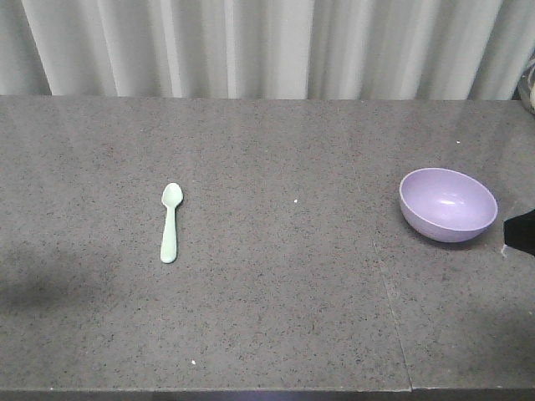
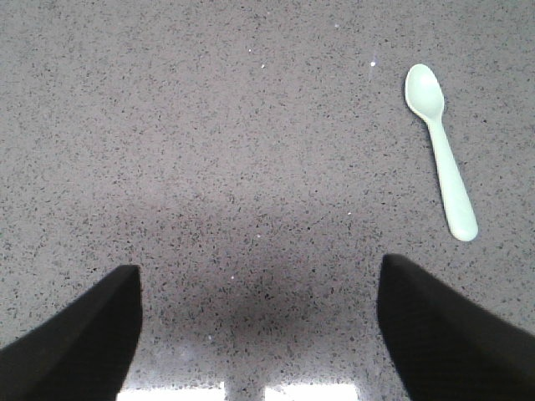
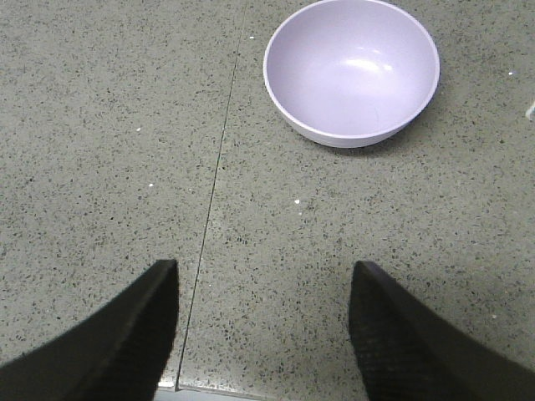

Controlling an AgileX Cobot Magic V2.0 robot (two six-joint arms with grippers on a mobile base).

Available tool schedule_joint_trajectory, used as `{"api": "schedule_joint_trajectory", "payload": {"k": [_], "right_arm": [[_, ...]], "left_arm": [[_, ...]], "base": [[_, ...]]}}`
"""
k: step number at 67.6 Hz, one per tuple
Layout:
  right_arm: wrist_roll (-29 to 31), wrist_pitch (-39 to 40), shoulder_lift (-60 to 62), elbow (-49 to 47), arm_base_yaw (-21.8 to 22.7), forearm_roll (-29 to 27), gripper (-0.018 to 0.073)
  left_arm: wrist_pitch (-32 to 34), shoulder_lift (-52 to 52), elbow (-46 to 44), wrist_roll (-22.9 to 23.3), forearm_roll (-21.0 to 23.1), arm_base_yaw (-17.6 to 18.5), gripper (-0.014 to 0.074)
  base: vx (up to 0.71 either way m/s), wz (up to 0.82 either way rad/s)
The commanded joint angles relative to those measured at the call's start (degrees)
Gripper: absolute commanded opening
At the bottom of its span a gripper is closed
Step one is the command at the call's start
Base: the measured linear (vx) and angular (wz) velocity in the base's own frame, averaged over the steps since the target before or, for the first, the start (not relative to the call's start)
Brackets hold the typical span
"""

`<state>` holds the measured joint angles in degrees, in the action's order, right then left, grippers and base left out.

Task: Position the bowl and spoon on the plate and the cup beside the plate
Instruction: 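Position the base at the counter, both grippers above spoon and bowl, then lower the left gripper over the pale green spoon handle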

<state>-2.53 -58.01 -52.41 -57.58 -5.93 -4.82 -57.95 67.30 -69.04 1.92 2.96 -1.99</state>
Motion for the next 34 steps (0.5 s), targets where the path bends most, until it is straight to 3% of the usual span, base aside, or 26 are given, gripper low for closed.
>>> {"api": "schedule_joint_trajectory", "payload": {"k": [1, 11, 20, 34], "right_arm": [[0.59, 3.01, 0.33, -1.85, 0.34, 0.27, 0.0466], [0.55, 3.01, 0.33, -1.85, 0.34, 0.22, 0.0466], [0.39, 3.06, 0.33, -1.85, 0.34, 0.27, 0.0466], [0.39, 3.06, 0.33, -1.85, 0.34, 0.27, 0.0466]], "left_arm": [[2.30, -0.83, -1.86, 0.02, 1.32, -0.08, 0.0576], [2.00, -0.17, -1.97, -0.07, 3.45, 2.03, 0.0575], [2.18, 1.96, -1.97, 0.28, 3.46, 7.26, 0.0575], [3.89, 9.13, -4.33, 4.41, 3.06, 16.29, 0.0575]], "base": [[0.00, 0.00], [0.00, 0.00], [0.00, 0.00], [0.00, 0.00]]}}
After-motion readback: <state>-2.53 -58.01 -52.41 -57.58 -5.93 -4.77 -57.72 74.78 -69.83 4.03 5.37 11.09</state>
